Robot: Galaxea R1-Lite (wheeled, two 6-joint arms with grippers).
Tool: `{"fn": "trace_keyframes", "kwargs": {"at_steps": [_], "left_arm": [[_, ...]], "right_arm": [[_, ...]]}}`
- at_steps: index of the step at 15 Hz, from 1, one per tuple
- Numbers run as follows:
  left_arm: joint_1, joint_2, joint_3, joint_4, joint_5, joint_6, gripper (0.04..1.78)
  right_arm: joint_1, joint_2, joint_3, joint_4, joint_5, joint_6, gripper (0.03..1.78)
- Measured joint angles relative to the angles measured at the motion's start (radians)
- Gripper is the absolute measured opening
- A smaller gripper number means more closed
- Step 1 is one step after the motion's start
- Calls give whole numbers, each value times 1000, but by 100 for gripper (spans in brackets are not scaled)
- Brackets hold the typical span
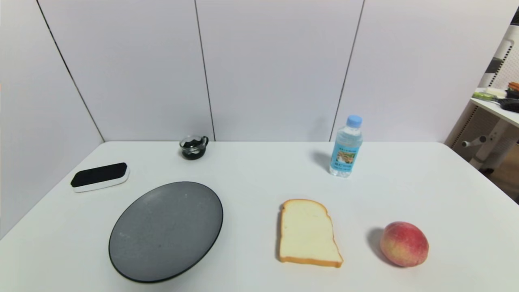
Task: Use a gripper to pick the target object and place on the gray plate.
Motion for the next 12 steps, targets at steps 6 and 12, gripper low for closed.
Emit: {"fn": "trace_keyframes", "kwargs": {"at_steps": [6,12], "left_arm": [[0,0,0,0,0,0,169],[0,0,0,0,1,-2,169]], "right_arm": [[0,0,0,0,0,0,171],[0,0,0,0,0,0,171]]}}
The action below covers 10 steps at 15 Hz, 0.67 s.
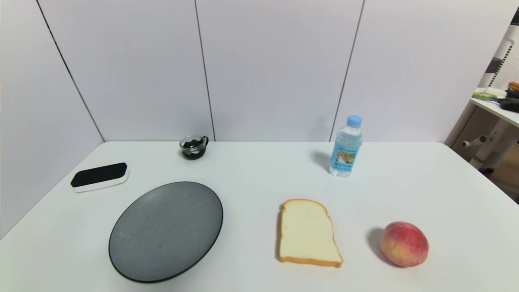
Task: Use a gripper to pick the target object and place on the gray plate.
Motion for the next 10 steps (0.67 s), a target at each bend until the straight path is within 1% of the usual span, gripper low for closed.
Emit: {"fn": "trace_keyframes", "kwargs": {"at_steps": [10], "left_arm": [[0,4,0,-3,12,-23,169]], "right_arm": [[0,0,0,0,0,0,171]]}}
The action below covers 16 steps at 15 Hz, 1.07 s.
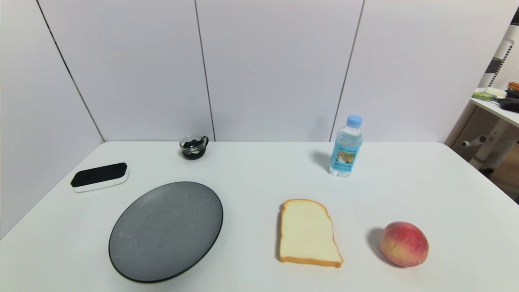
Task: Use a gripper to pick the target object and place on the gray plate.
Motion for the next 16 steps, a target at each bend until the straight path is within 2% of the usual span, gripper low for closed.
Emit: {"fn": "trace_keyframes", "kwargs": {"at_steps": [3,8,13,16], "left_arm": [[0,61,-40,-33,3,0,169],[16,254,-270,-51,17,4,169],[21,561,-609,-49,156,-1,169],[21,753,-792,-50,185,-5,169]], "right_arm": [[0,0,0,0,0,0,171],[0,0,0,0,0,0,171],[0,0,0,0,0,0,171],[0,0,0,1,0,0,171]]}}
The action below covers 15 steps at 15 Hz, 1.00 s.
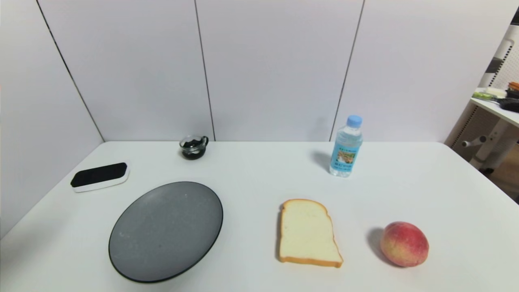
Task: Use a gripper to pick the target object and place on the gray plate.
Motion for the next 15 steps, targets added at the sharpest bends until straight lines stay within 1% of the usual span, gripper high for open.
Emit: {"fn": "trace_keyframes", "kwargs": {"at_steps": [4,6,8,11,13,15], "left_arm": [[6,260,-277,11,5,4,169],[30,375,-396,43,4,10,169],[61,481,-532,107,2,14,169],[87,625,-744,271,-24,19,169],[124,712,-883,447,-106,56,169],[203,793,-962,619,-251,173,169]], "right_arm": [[0,0,0,0,0,0,171],[0,0,0,0,-1,0,171],[0,0,0,0,-1,0,171],[0,0,0,0,0,0,171],[0,0,0,0,0,0,171],[0,0,0,0,0,0,171]]}}
